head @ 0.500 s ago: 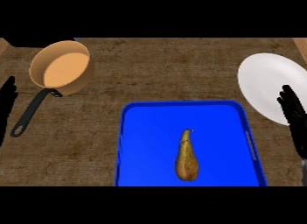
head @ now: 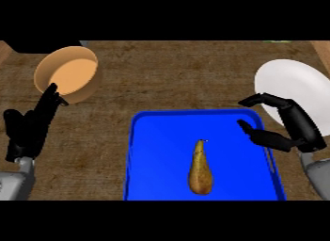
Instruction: Pick the pear from the tray and place it in the plate
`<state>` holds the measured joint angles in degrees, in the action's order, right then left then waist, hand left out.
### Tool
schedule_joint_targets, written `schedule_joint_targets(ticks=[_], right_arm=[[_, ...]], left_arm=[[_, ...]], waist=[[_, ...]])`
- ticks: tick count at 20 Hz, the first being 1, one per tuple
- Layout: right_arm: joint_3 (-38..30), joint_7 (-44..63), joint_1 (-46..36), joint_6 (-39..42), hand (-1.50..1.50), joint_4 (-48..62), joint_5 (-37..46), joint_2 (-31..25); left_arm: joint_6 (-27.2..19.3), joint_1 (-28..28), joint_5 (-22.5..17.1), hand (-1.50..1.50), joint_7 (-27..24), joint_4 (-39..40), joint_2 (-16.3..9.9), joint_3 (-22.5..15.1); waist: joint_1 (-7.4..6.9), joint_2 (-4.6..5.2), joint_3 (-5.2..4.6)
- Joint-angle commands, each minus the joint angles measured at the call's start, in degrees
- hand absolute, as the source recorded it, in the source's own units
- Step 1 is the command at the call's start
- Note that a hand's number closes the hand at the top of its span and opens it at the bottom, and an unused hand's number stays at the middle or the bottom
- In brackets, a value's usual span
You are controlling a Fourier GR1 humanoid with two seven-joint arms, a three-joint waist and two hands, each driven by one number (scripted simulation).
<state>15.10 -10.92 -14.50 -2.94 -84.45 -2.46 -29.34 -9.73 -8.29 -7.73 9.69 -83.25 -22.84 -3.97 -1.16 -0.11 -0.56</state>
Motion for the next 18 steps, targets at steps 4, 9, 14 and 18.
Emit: schedule_joint_targets(ticks=[4,9,14,18], right_arm=[[3.9,-16.38,5.83,2.89,-1.5,4.08,3.05,5.36],[8.42,-14.28,7.19,2.97,-1.5,1.78,13.41,-0.01],[7.59,-4.17,3.09,7.61,-1.5,-3.05,16.8,-3.02],[8.34,5.15,3.6,10.99,-1.5,-11.1,19.25,-0.44]], left_arm=[[0.18,-1.74,-0.55,0.0,0.04,2.17,5.67,-1.61],[2.08,-3.31,-1.33,0.0,-0.57,4.87,4.55,0.79],[5.23,-1.34,-2.07,0.0,-3.46,6.05,4.33,2.16],[3.82,-1.2,-0.44,0.0,-1.4,3.67,6.38,1.83]], waist=[[1.27,0.2,0.59],[1.59,0.09,0.54],[1.26,0.09,0.52],[1.29,0.03,0.54]])
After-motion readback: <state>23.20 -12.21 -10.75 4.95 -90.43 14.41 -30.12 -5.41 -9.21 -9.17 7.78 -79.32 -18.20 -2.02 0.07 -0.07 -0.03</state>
